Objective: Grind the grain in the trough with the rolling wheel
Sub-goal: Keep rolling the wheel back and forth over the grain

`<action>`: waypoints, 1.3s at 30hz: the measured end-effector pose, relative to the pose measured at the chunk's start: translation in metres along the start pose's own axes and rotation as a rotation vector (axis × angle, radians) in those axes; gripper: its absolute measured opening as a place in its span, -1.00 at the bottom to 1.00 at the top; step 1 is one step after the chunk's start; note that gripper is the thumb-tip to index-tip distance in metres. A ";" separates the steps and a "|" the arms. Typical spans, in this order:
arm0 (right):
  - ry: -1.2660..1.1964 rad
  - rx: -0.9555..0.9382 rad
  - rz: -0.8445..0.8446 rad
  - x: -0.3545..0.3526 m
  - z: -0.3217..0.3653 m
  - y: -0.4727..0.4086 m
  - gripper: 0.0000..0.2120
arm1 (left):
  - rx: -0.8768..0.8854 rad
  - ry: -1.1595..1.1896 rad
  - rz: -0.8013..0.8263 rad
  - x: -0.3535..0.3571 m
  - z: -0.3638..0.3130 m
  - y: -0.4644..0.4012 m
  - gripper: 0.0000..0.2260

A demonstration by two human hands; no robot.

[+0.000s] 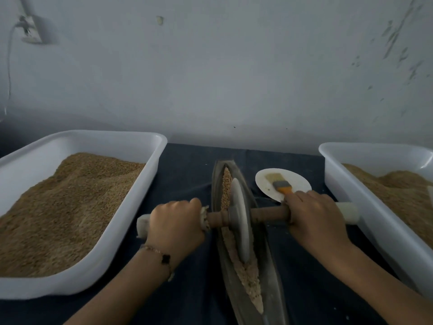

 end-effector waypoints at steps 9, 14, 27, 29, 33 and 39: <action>0.036 0.087 -0.034 0.054 -0.008 -0.078 -0.83 | -0.073 0.046 -0.140 0.019 0.012 -0.082 -0.77; 0.054 0.080 -0.015 0.050 -0.003 -0.066 -0.85 | -0.066 0.026 -0.115 0.021 0.015 -0.070 -0.80; 0.016 -0.027 0.019 -0.016 -0.008 0.035 -0.69 | 0.051 -0.075 -0.015 -0.018 -0.007 0.024 -0.70; 0.013 -0.048 -0.017 -0.025 -0.009 0.037 -0.70 | 0.033 -0.049 -0.030 -0.017 -0.005 0.037 -0.70; 0.028 -0.053 -0.019 -0.025 -0.004 0.028 -0.69 | -0.001 -0.005 -0.026 -0.007 0.001 0.035 -0.71; 0.038 0.022 -0.023 0.007 0.000 -0.015 -0.81 | -0.040 0.068 -0.083 0.014 0.011 -0.008 -0.70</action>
Point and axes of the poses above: each hand's wrist, its own y-axis away from the middle knuckle, its own x-axis out of the palm, z = x × y, the point moved 2 cm from there along -y, towards the middle knuckle, and after that the axes turned 6 degrees about y, right-handed, at the moved point
